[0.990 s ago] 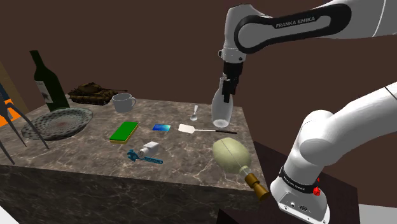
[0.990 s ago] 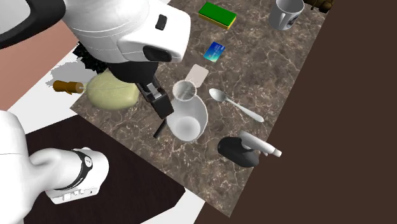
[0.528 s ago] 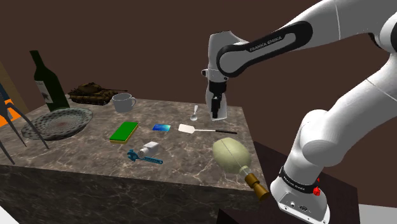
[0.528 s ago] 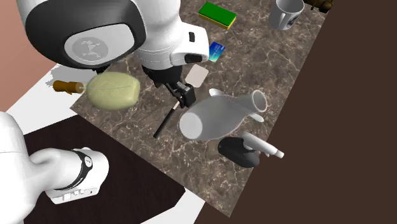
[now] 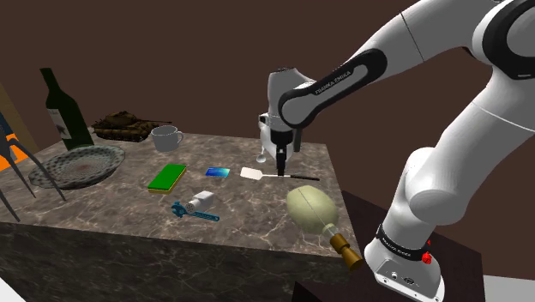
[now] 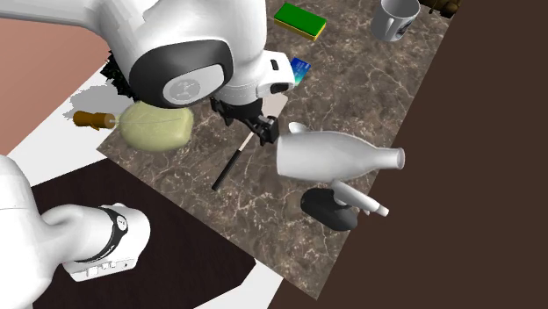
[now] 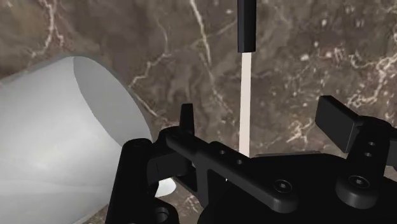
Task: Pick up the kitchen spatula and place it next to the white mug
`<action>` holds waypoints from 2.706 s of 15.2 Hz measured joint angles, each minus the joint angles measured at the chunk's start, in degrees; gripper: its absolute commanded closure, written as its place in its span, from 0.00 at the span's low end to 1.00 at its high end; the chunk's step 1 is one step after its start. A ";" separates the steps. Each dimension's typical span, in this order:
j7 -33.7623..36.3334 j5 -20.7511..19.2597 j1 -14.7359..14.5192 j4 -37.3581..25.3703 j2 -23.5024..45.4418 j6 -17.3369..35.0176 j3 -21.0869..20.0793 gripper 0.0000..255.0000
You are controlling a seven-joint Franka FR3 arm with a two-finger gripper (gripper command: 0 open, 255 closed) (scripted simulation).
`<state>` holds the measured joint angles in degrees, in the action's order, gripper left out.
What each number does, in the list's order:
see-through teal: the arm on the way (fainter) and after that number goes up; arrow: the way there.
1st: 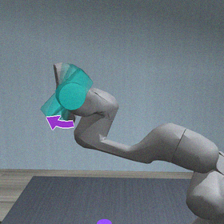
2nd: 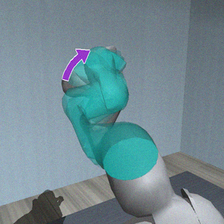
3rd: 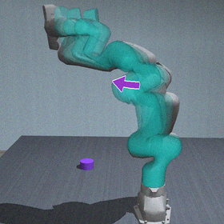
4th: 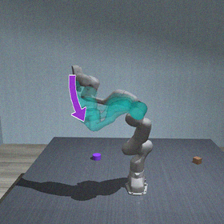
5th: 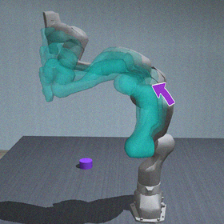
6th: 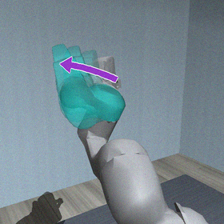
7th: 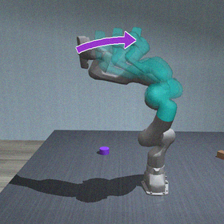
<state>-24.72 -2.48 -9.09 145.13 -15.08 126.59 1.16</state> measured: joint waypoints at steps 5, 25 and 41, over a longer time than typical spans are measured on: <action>0.10 0.01 -0.35 1.22 1.62 4.13 -0.51 0.00; -0.07 0.06 0.19 0.85 0.51 1.43 -0.26 1.00; -0.46 0.33 0.11 -6.34 -5.66 -11.94 -0.35 1.00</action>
<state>-25.17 -2.15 -8.99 138.79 -20.74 114.65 0.81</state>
